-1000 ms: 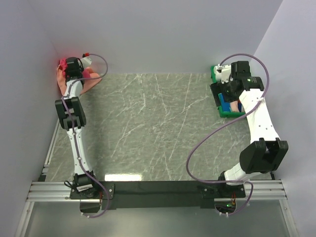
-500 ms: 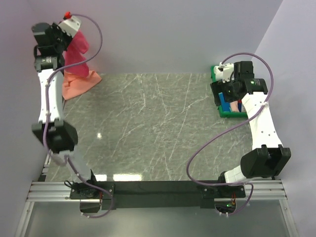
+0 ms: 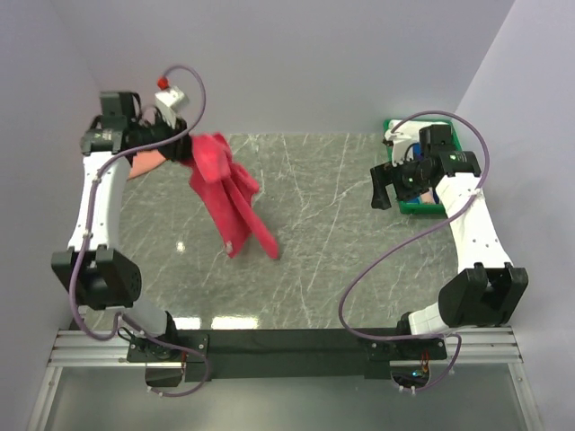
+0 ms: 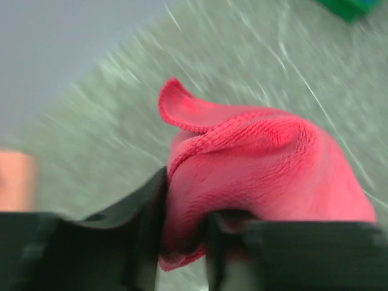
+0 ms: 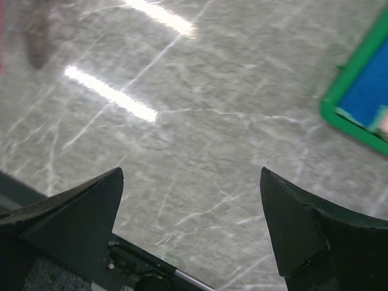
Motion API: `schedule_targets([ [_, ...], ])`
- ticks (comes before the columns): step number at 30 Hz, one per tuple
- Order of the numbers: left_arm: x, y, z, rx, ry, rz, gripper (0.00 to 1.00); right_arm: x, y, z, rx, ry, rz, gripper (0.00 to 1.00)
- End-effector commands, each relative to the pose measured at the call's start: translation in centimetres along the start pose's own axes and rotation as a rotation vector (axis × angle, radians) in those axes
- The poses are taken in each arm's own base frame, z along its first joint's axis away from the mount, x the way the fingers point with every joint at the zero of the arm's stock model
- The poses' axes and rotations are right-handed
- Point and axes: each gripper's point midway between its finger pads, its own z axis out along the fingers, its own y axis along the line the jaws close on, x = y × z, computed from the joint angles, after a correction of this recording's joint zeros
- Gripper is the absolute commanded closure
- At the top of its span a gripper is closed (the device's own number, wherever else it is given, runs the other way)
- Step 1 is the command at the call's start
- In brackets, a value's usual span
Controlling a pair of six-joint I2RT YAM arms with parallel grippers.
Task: Roll the towels
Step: Move the towel to the center of the board
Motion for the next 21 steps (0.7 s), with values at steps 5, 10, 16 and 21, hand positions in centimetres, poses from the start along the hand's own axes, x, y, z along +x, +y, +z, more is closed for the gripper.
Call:
schedule_targets([
  [5,13.1,-0.8,0.7,0.068,0.252,-0.341,0.37,0.9,4.6,1.4,-0.191,0.024,-0.038,0.00],
  [10,15.6,2.7,-2.6,-0.046,0.263,-0.411,0.39,2.3,6.6,2.4,-0.221,0.060,-0.059,0.12],
  [16,19.2,-1.8,-4.5,0.065,0.371,-0.340,0.40,5.3,9.2,4.8,-0.269,0.125,-0.096,0.29],
  [21,20.4,-5.1,-5.4,0.129,0.349,-0.385,0.37,4.8,13.6,7.0,-0.374,0.068,-0.102,0.26],
])
